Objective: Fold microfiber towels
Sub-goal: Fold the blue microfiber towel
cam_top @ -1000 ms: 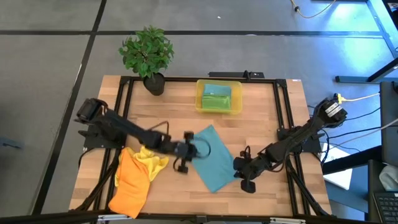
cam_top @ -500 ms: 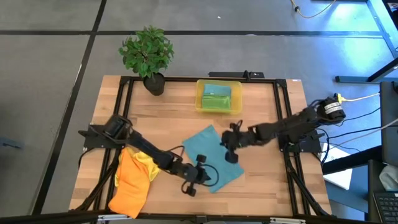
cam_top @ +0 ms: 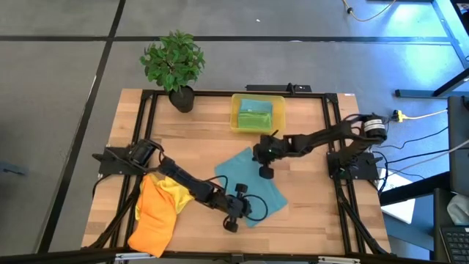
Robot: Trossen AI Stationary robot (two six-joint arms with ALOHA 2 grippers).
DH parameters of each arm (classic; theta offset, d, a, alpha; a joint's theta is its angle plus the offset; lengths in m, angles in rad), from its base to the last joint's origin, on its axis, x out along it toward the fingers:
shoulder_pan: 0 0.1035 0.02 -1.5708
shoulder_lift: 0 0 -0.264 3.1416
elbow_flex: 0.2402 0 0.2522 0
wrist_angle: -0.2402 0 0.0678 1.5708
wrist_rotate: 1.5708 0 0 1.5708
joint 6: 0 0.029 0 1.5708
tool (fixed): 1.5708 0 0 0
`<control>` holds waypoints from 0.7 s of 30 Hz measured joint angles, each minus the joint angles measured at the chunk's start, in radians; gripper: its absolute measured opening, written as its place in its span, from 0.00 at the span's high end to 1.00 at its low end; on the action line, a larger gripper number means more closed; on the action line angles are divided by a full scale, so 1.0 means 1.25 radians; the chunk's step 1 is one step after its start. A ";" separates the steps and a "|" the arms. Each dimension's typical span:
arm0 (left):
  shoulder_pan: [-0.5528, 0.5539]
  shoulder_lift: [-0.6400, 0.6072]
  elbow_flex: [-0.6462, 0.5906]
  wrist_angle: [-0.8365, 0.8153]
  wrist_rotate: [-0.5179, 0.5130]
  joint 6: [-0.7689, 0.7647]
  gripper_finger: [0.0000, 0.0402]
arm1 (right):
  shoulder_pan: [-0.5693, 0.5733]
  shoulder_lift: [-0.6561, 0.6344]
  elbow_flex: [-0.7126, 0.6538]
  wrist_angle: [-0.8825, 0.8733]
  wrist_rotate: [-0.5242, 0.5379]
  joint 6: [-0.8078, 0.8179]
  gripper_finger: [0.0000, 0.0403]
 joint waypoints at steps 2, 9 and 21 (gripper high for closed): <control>-0.003 0.000 0.000 -0.022 0.000 -0.014 1.00 | -0.021 0.026 0.000 -0.001 0.000 -0.007 0.99; -0.007 -0.005 0.004 -0.122 -0.003 -0.089 1.00 | -0.059 0.056 0.003 0.008 -0.003 0.003 0.99; -0.047 -0.028 0.004 -0.278 0.011 -0.082 1.00 | -0.035 0.053 0.004 -0.069 0.006 0.062 0.99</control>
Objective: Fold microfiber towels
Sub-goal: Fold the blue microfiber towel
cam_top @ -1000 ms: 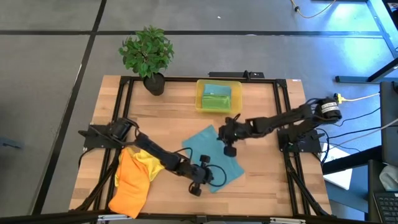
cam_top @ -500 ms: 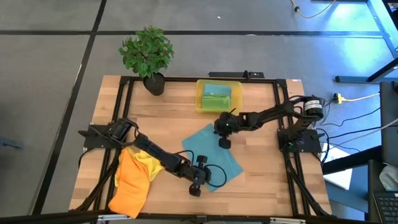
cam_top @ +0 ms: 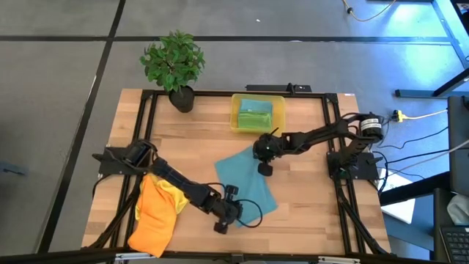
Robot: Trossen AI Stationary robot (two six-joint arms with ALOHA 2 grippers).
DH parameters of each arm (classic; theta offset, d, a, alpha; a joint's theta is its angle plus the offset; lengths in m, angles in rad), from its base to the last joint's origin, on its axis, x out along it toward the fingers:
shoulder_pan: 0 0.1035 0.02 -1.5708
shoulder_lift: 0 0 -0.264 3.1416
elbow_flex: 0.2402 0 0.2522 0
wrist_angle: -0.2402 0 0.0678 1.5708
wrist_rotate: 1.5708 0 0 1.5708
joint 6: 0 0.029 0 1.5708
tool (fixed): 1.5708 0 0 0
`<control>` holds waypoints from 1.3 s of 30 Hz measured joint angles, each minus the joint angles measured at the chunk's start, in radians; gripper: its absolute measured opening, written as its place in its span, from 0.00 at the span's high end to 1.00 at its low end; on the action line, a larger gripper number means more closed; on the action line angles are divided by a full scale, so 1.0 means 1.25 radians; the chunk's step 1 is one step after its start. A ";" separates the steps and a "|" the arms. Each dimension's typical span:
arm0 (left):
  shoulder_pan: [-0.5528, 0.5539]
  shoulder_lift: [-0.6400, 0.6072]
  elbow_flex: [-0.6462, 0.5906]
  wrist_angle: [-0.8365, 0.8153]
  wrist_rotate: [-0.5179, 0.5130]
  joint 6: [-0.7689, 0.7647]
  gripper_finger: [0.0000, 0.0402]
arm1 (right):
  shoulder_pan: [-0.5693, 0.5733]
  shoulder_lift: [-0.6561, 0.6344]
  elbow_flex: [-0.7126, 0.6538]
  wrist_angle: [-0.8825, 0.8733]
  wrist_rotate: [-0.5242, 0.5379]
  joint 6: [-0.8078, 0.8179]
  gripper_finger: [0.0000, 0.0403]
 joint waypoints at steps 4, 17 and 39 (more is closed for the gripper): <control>-0.013 -0.010 0.001 -0.056 0.002 0.033 1.00 | 0.034 -0.012 0.000 -0.029 -0.050 0.034 0.99; -0.040 -0.073 -0.008 -0.193 -0.049 0.064 0.99 | 0.108 -0.113 -0.009 -0.183 0.014 0.134 0.99; -0.018 -0.098 -0.007 -0.189 -0.088 0.040 0.84 | 0.113 -0.125 -0.006 -0.163 0.048 0.130 0.91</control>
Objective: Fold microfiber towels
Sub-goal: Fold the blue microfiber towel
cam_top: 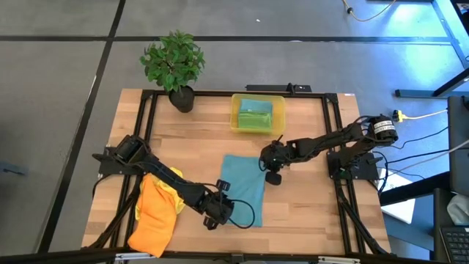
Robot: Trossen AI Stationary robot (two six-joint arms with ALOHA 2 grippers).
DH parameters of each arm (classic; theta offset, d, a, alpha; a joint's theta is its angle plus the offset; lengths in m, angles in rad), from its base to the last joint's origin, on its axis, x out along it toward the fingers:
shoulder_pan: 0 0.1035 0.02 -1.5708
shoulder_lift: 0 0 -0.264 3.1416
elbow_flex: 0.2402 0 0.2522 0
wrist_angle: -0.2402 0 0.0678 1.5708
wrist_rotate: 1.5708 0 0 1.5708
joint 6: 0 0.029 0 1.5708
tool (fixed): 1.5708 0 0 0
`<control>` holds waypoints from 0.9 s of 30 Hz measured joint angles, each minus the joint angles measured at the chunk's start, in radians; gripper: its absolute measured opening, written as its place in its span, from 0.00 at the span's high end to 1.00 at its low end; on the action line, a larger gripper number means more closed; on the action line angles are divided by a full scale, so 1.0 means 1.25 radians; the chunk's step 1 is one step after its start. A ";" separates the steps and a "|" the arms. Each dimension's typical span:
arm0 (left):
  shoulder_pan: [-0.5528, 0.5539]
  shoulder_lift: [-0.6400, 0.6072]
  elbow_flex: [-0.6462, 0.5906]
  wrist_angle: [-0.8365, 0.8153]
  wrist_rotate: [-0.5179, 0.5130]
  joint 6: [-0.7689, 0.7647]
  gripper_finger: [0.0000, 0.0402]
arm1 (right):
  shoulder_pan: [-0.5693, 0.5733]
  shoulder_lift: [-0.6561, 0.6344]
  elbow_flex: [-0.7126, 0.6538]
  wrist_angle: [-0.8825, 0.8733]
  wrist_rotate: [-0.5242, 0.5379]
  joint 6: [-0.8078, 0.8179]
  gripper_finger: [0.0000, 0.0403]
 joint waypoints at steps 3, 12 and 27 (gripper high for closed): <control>-0.001 -0.004 0.001 0.011 0.000 0.000 0.84 | 0.000 -0.009 0.000 -0.001 0.000 -0.001 0.91; -0.001 -0.005 0.002 0.022 0.007 -0.004 0.84 | 0.000 -0.078 0.001 -0.036 0.005 -0.002 0.91; 0.000 -0.014 0.003 0.040 -0.017 -0.001 0.72 | 0.090 -0.180 0.001 -0.040 0.006 -0.043 0.91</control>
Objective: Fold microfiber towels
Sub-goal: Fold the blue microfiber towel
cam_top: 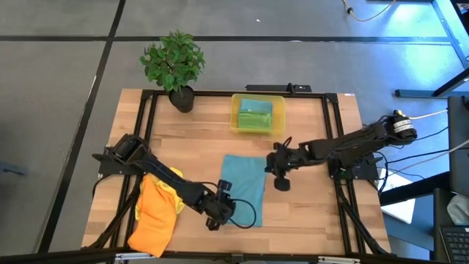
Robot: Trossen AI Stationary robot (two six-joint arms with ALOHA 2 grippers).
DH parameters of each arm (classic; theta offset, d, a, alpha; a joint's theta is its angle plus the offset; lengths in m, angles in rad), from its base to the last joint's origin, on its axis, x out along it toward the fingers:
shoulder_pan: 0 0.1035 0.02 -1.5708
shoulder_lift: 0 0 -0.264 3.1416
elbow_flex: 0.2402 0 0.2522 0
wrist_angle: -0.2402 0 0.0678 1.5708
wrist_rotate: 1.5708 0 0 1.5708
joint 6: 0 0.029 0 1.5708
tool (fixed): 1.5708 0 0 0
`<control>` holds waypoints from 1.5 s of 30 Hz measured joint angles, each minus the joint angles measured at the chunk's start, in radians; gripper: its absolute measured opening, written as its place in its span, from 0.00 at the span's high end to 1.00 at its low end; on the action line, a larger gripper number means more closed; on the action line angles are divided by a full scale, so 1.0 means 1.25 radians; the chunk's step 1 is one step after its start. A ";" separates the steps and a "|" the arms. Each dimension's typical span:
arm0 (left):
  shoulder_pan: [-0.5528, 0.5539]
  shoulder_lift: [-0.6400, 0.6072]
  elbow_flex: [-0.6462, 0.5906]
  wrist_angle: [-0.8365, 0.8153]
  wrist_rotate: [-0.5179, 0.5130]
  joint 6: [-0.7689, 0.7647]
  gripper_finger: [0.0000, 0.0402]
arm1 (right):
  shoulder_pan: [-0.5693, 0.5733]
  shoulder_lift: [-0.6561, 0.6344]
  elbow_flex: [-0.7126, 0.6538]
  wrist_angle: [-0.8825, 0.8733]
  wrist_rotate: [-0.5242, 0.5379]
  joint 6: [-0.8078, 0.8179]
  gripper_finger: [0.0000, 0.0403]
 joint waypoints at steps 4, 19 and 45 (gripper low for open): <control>0.000 -0.031 0.001 0.002 -0.014 0.007 0.70 | 0.053 -0.009 0.000 0.000 0.016 0.004 0.91; -0.083 -0.069 -0.024 -0.019 0.028 -0.082 0.71 | 0.310 0.032 0.000 0.100 0.191 0.005 0.91; -0.173 -0.070 -0.023 -0.093 -0.100 0.125 0.69 | 0.349 0.102 0.000 0.178 0.317 0.057 0.91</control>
